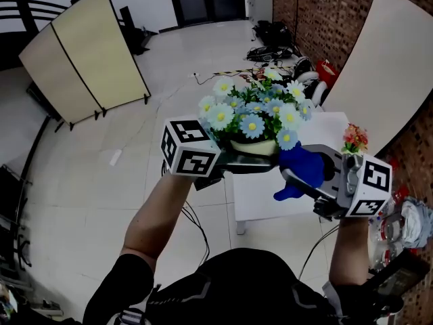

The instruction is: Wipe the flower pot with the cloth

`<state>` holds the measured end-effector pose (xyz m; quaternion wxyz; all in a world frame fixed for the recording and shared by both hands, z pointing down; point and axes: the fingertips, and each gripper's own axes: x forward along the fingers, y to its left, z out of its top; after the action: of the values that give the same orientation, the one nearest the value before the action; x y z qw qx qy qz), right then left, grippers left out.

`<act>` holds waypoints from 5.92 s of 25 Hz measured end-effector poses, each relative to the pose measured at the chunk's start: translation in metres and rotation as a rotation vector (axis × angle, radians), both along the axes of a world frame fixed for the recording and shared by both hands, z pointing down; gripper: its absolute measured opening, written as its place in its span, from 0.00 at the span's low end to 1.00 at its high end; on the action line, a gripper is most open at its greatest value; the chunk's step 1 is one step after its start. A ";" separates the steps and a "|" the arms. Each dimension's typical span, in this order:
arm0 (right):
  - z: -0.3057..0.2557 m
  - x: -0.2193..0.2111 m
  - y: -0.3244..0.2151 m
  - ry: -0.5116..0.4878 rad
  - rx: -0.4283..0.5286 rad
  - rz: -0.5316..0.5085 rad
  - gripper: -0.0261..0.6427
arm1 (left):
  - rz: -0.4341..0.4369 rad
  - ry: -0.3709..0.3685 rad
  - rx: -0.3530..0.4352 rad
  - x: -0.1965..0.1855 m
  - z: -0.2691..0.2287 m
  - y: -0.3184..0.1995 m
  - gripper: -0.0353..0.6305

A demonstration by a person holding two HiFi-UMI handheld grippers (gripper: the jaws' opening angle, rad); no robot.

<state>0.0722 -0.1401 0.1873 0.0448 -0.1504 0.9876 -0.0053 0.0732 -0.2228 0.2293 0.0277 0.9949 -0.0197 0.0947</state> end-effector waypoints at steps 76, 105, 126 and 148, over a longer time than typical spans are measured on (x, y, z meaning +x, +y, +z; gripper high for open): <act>0.054 0.015 -0.050 0.236 0.063 0.505 0.16 | -0.069 0.088 0.028 0.004 -0.041 0.000 0.88; 0.095 0.016 -0.083 0.232 -0.026 0.511 0.16 | -0.053 0.014 0.081 0.001 -0.008 0.018 0.88; 0.082 -0.028 -0.069 0.185 0.004 0.481 0.16 | -0.145 0.085 -0.037 0.006 -0.023 -0.026 0.88; 0.077 -0.024 -0.060 0.135 0.009 0.480 0.16 | -0.282 0.096 -0.042 0.004 -0.017 -0.056 0.88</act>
<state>0.0483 -0.2000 0.2639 -0.0208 -0.3807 0.9243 0.0197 0.0775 -0.2792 0.2123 0.0625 0.9849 -0.1559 0.0427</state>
